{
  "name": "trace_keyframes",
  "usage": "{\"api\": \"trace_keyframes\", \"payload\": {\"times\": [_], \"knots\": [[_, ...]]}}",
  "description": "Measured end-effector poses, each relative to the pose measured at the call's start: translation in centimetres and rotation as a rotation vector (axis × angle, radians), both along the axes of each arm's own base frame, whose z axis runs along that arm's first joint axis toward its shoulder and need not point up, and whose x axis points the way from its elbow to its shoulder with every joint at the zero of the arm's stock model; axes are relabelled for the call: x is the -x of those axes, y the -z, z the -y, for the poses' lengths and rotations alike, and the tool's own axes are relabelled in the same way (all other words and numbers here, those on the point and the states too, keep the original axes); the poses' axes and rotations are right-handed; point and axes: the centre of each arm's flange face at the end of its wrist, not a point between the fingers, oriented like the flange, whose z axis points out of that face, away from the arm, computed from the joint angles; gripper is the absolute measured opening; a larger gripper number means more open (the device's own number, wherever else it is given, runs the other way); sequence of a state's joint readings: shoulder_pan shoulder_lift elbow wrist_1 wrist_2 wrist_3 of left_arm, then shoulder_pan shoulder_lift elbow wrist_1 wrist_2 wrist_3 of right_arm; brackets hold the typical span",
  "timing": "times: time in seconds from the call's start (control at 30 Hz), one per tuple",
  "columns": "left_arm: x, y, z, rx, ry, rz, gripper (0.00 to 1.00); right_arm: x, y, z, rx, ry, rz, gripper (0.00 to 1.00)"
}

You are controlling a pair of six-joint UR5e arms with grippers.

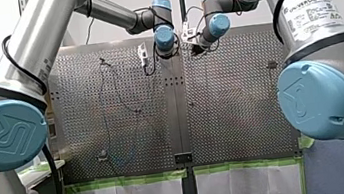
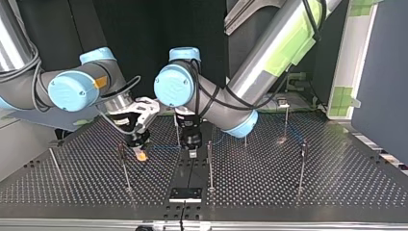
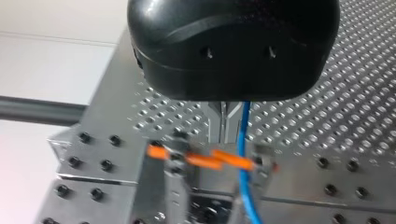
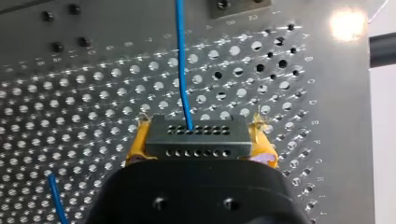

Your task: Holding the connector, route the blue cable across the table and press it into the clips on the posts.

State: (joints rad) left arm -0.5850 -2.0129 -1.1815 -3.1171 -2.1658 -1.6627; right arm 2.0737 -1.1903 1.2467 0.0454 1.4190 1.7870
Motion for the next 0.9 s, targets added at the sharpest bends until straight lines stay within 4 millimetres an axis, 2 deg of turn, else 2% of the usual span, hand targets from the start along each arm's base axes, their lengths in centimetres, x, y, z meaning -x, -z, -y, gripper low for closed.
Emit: {"api": "trace_keyframes", "payload": {"times": [0.27, 0.4, 0.73, 0.9], "knots": [[2.2, -1.7, -0.5, 0.042, 0.013, 0.058, 0.0, 0.4, 0.0, -1.8, -0.011, -0.009, -0.006, 0.0], [3.0, -1.7, -0.6, 0.055, 0.024, 0.076, 0.0, 0.6, -0.1, -2.4, -0.012, -0.01, -0.005, 0.0], [3.5, 1.7, -0.2, 0.053, 0.065, 0.074, 0.0, 0.9, 1.2, -3.4, -0.041, -0.013, -0.017, 0.0], [3.1, 4.7, -0.1, 0.04, 0.074, 0.056, 0.0, 1.2, 2.3, -3.7, -0.063, -0.009, -0.028, 0.0]]}}
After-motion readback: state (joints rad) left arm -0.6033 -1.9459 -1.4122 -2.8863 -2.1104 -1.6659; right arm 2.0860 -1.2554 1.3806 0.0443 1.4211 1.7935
